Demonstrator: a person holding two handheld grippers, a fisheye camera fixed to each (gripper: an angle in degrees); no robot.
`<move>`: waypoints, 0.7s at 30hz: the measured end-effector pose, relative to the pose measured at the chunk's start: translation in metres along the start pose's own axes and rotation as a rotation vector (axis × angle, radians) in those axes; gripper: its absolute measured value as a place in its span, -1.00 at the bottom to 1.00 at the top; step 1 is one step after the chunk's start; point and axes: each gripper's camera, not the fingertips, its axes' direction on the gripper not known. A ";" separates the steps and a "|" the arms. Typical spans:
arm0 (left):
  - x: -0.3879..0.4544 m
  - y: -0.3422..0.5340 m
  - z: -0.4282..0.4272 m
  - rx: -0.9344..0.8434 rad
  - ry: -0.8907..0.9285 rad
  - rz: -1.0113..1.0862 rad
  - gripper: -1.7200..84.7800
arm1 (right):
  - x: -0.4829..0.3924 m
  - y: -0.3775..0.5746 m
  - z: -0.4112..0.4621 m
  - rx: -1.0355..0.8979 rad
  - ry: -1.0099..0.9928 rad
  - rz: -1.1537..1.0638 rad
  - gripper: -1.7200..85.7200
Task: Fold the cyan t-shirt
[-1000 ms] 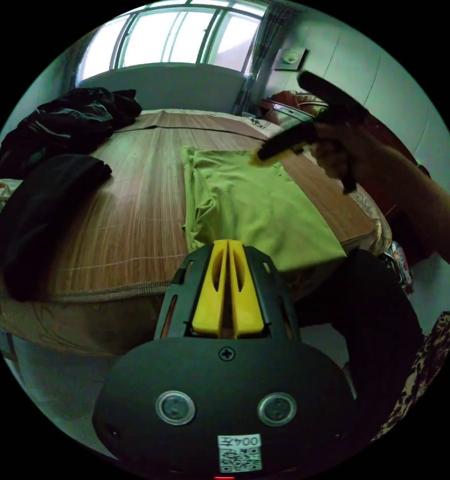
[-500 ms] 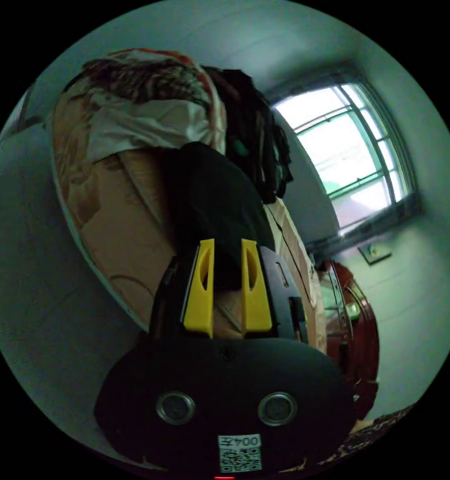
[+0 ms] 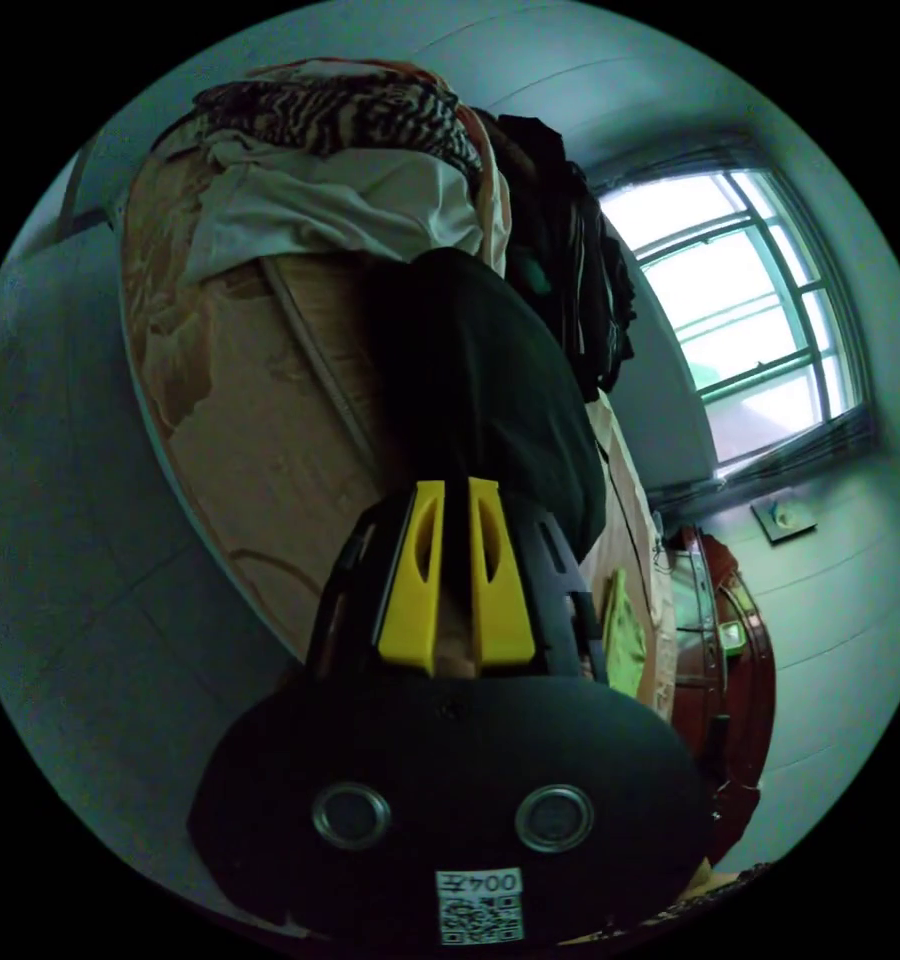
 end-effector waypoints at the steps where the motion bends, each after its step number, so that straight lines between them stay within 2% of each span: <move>1: 0.003 0.002 0.002 -0.007 -0.008 0.012 -0.86 | 0.004 0.008 0.005 0.001 -0.005 0.004 -0.85; 5: 0.013 0.022 0.011 -0.025 0.008 -0.007 -0.88 | 0.018 0.038 0.017 0.021 -0.041 0.006 -0.85; 10: -0.004 0.046 -0.004 -0.012 0.099 -0.140 -0.88 | 0.046 0.083 0.017 0.077 -0.073 0.021 -0.81; 14: 0.028 0.084 -0.029 -0.065 0.208 -0.084 -0.85 | 0.067 0.135 0.029 0.082 -0.016 -0.012 -0.77; 18: 0.088 0.144 -0.009 -0.245 0.276 0.041 -0.79 | 0.082 0.183 0.045 0.089 0.038 -0.010 -0.75; 21: 0.122 0.190 0.021 -0.376 0.314 0.100 -0.78 | 0.125 0.221 0.053 0.149 -0.106 0.176 -0.75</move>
